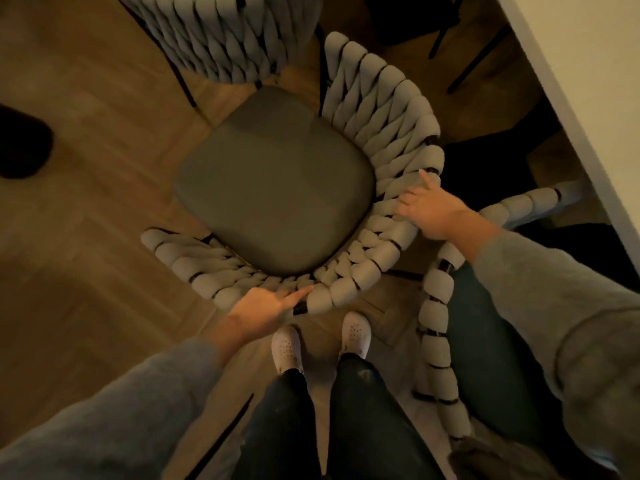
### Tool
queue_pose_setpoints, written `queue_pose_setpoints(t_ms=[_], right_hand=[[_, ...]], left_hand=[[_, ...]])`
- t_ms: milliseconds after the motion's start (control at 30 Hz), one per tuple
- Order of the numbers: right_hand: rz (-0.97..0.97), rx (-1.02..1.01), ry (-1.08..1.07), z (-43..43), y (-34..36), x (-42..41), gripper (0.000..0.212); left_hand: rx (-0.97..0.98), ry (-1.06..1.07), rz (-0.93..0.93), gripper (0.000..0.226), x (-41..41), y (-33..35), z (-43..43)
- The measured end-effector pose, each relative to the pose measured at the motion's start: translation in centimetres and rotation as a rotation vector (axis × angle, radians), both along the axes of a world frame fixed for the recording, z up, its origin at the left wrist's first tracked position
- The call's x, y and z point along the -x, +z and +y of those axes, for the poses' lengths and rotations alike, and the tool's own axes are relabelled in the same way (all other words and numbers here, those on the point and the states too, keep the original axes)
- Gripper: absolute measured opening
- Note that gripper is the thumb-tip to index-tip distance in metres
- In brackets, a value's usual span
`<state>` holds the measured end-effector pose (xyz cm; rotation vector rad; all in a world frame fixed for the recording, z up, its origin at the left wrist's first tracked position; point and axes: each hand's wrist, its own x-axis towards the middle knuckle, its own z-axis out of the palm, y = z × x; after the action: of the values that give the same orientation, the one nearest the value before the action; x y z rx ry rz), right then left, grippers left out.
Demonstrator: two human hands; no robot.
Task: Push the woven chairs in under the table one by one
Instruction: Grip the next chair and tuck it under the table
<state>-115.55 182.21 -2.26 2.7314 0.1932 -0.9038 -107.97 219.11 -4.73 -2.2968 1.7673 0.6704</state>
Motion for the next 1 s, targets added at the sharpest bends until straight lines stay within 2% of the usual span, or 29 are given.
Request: queue_pose_setpoints(t_ms=[100, 267, 433, 567, 633, 767, 867, 1000], right_hand=[[0.025, 0.03, 0.039, 0.4, -0.2, -2.4, 0.055], [-0.008, -0.143, 0.093, 6.8, -0.9, -3.7, 0.027], [-0.041, -0.172, 0.053, 14.5, -0.7, -4.9, 0.027], [-0.044, -0.123, -0.017, 20.9, -0.8, -4.7, 0.031], [-0.043, -0.109, -0.07, 23.1, -0.9, -4.2, 0.03], [-0.036, -0.076, -0.129, 26.7, -0.9, -3.4, 0.032], [-0.028, -0.078, -0.184, 29.9, -0.7, -2.3, 0.032], [0.017, -0.069, -0.273, 34.6, -0.3, 0.6, 0.032]], left_hand=[[-0.005, -0.06, -0.026, 0.08, -1.6, 1.0, 3.8], [-0.021, -0.019, -0.08, 0.08, -5.7, 1.3, 10.1], [-0.029, 0.081, -0.115, 0.068, -10.5, 1.2, 17.4], [-0.356, 0.037, -0.222, 0.062, -13.5, 1.3, 21.2], [-0.401, 0.06, -0.229, 0.069, -13.6, 1.7, 22.1], [-0.239, 0.031, -0.129, 0.085, -9.9, 1.9, 22.7], [-0.092, 0.155, -0.052, 0.077, -6.6, 0.9, 21.9], [-0.11, 0.155, -0.022, 0.062, -4.7, 0.1, 23.1]])
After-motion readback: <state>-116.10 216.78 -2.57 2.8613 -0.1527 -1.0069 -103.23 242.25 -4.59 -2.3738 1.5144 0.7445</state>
